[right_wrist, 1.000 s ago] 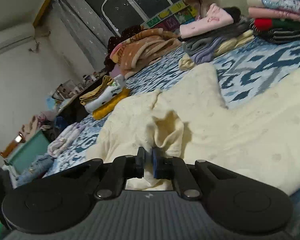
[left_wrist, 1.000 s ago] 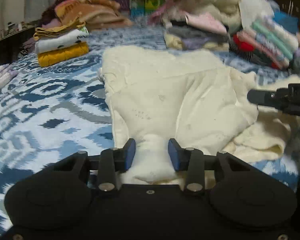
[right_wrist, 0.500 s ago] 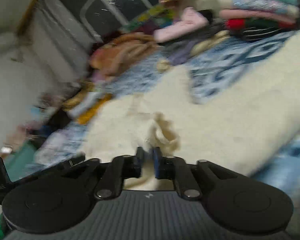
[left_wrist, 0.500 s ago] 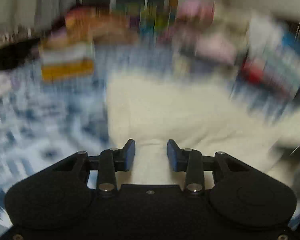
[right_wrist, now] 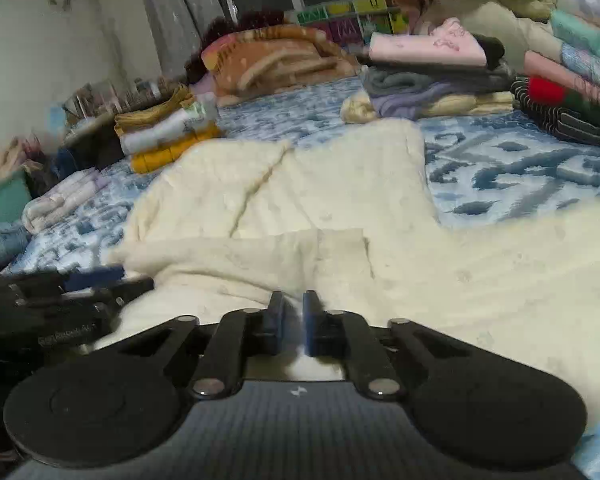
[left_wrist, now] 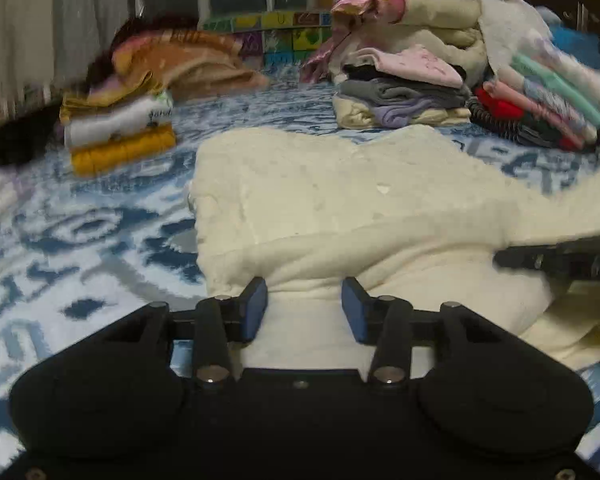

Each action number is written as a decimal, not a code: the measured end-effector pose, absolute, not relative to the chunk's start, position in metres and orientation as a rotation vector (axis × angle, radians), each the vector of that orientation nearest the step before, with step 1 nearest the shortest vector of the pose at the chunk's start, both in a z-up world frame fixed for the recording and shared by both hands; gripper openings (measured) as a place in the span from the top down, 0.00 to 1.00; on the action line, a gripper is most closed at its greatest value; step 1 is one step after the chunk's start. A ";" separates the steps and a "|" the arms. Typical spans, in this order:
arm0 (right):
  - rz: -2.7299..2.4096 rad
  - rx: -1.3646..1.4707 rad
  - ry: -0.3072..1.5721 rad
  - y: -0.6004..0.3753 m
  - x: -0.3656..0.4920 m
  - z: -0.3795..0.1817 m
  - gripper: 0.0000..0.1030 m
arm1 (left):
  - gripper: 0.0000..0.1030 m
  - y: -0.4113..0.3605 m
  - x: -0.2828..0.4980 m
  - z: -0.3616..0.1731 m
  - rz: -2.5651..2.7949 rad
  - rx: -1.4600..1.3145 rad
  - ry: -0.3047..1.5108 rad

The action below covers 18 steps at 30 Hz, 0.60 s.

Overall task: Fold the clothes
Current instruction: 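Lay the held sleeve across the garment body with the left gripper and release, then grasp the other sleeve cuff with the right gripper and lift it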

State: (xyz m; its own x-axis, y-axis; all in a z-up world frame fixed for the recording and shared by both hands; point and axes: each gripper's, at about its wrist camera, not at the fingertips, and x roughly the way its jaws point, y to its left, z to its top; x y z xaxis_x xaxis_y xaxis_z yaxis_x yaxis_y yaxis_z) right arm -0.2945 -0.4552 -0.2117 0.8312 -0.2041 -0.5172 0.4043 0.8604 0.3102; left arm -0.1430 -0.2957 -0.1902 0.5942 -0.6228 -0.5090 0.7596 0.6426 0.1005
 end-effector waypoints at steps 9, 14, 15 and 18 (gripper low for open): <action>-0.386 0.378 0.496 -0.454 -0.299 -0.212 0.91 | 0.60 -0.294 -0.150 -0.172 -0.855 0.304 0.463; -0.378 0.433 0.413 -0.458 -0.320 -0.203 0.91 | 0.60 -0.306 -0.155 -0.177 -0.842 0.389 0.452; -0.383 0.454 0.389 -0.457 -0.328 -0.199 0.86 | 0.60 -0.306 -0.157 -0.167 -0.843 0.375 0.449; -0.460 0.536 0.303 -0.468 -0.363 -0.191 0.67 | 0.60 -0.302 -0.176 -0.144 -0.910 0.299 0.348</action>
State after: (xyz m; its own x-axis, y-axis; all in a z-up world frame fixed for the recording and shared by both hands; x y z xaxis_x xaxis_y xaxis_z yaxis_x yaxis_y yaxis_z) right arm -0.3630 -0.4676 -0.1915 0.8556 -0.3388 -0.3915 0.4934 0.7626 0.4183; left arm -0.1755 -0.3024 -0.1439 0.5656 -0.7126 -0.4151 0.8078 0.5800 0.1050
